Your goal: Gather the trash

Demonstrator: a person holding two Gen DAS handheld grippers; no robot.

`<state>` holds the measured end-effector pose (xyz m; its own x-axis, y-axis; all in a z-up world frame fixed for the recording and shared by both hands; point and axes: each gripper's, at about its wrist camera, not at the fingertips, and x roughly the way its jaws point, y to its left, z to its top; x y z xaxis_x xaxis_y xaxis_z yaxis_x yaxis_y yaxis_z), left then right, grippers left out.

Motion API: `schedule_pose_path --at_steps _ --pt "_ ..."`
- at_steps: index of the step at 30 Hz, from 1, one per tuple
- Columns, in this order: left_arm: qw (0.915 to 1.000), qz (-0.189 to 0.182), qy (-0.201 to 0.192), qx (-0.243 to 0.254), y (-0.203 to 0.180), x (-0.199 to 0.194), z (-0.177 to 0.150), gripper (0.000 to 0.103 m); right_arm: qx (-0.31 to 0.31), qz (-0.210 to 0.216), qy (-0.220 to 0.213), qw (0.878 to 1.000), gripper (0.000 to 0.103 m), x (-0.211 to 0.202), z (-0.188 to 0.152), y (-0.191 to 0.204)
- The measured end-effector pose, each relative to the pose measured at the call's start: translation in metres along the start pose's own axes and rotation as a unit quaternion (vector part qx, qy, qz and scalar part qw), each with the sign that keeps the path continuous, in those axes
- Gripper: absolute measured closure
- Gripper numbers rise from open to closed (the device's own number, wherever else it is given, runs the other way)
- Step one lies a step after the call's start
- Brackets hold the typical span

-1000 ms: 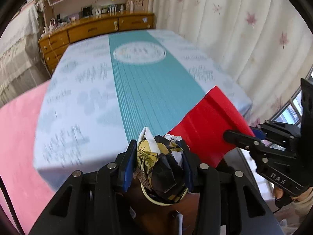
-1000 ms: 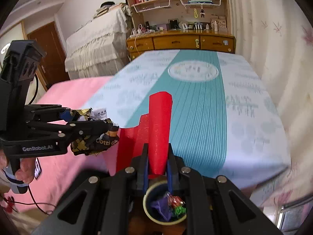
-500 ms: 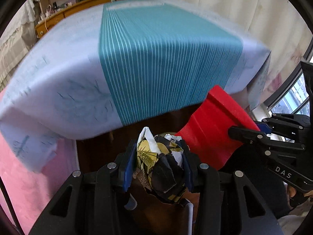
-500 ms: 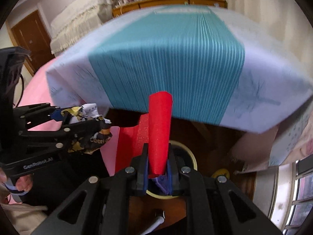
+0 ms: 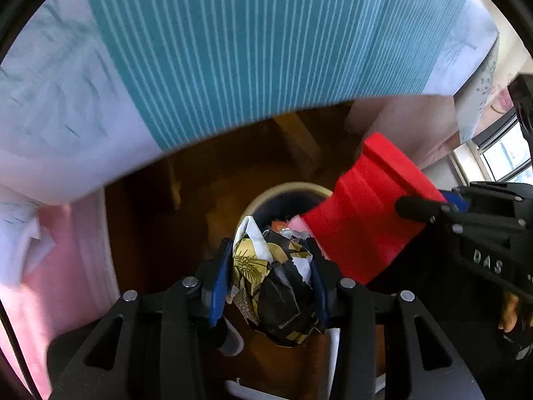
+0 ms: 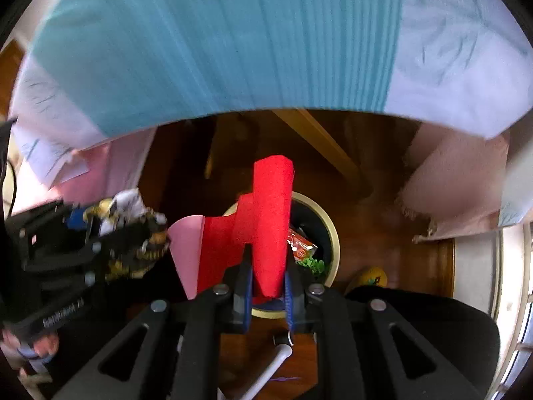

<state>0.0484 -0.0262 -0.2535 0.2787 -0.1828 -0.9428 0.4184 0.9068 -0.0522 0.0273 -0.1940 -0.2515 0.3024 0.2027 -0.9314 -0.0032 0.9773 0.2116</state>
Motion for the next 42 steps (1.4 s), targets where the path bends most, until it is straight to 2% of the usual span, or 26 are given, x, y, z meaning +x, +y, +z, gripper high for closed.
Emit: schedule_pose_path --at_steps 10,12,16,18,20,21,23,28,42 --pt "0.9964 -0.041 0.041 -0.062 0.019 0.063 -0.005 0.06 0.058 -0.018 0.048 0.997 0.087 0.06 -0.008 -0.026" --pt "0.9943 -0.047 0.052 -0.08 0.026 0.07 -0.007 0.059 0.054 -0.014 0.047 0.997 0.085 0.065 -0.008 -0.024" --pt "0.9939 -0.041 0.045 -0.092 0.029 0.072 -0.001 0.049 0.041 -0.019 0.052 0.998 0.084 0.076 -0.006 -0.016" --pt "0.9937 -0.04 0.047 -0.094 0.03 0.075 -0.002 0.046 0.036 -0.018 0.055 0.998 0.078 0.08 -0.006 -0.012" --pt "0.9933 -0.037 0.053 -0.096 0.03 0.078 -0.002 0.041 0.032 -0.014 0.061 0.998 0.062 0.085 -0.006 -0.009" --pt "0.9935 -0.033 0.055 -0.094 0.03 0.079 -0.002 0.039 0.031 -0.013 0.062 0.997 0.058 0.087 -0.006 -0.009" --pt "0.994 -0.025 0.057 -0.09 0.028 0.079 0.0 0.02 0.031 -0.015 0.063 0.997 0.043 0.088 -0.005 -0.01" --pt "0.9936 -0.023 0.061 -0.092 0.026 0.081 0.002 0.007 0.045 -0.009 0.065 0.997 0.042 0.087 -0.004 -0.015" --pt "0.9942 -0.014 0.055 -0.091 0.026 0.077 -0.001 0.007 0.046 -0.016 0.069 0.996 0.041 0.088 -0.004 -0.014"
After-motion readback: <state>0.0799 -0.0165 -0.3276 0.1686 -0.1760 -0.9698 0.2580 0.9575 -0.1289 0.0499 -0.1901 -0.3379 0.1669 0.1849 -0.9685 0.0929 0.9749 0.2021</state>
